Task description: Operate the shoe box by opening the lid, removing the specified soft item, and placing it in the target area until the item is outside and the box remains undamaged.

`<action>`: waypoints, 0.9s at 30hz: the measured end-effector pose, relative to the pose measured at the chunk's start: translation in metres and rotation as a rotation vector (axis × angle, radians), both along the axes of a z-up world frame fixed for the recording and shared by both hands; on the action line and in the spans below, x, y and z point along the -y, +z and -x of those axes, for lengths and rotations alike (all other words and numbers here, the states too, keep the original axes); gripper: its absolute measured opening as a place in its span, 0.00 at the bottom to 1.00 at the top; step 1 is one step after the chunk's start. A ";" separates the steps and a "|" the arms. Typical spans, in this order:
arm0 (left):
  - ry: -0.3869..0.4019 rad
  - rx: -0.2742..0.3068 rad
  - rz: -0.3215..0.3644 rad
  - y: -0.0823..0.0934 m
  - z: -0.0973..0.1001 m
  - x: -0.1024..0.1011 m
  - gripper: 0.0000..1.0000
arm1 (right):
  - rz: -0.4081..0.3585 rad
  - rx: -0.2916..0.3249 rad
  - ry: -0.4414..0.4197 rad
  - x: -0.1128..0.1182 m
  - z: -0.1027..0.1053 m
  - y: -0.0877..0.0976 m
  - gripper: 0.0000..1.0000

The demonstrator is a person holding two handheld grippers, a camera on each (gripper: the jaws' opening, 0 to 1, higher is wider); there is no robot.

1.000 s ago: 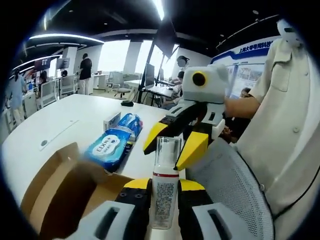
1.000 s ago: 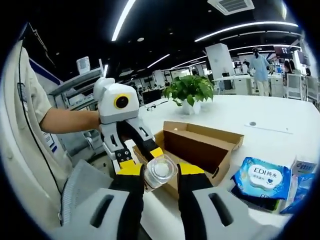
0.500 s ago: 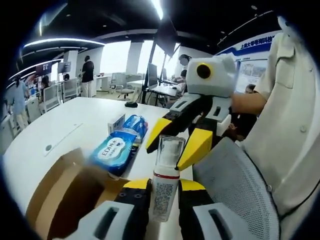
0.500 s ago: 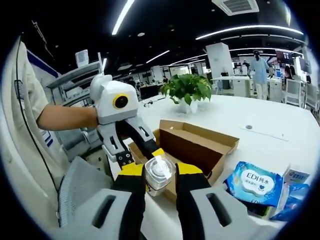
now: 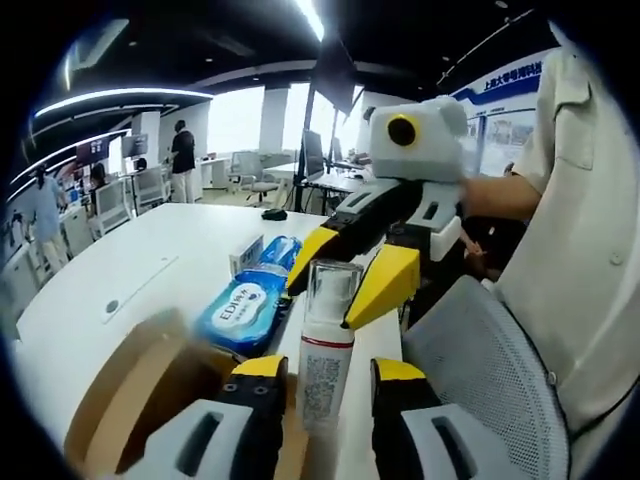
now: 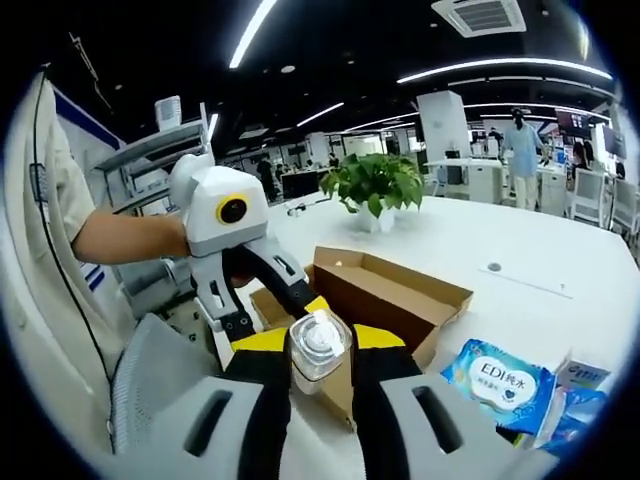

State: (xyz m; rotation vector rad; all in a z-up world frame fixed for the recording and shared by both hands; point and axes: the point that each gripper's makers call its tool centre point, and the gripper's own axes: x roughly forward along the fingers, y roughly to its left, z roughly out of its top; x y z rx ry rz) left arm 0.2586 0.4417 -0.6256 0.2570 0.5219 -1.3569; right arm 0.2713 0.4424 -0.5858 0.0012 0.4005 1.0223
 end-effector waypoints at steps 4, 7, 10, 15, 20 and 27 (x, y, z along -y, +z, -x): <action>0.049 0.005 -0.001 0.001 -0.009 -0.007 0.39 | 0.007 0.010 -0.004 0.008 -0.010 0.004 0.19; 0.074 0.011 0.005 0.003 -0.012 -0.009 0.42 | 0.015 0.023 -0.011 0.015 -0.018 0.007 0.19; 0.096 0.030 0.002 0.004 -0.017 -0.013 0.46 | 0.018 0.030 -0.017 0.020 -0.026 0.010 0.19; 0.154 0.044 0.002 0.007 -0.027 -0.023 0.52 | 0.041 0.055 -0.024 0.030 -0.039 0.013 0.19; 0.208 0.053 0.010 0.013 -0.033 -0.034 0.59 | 0.060 0.082 -0.028 0.039 -0.054 0.017 0.19; 0.286 0.044 0.013 0.016 -0.039 -0.051 0.65 | 0.092 0.108 -0.036 0.054 -0.079 0.017 0.19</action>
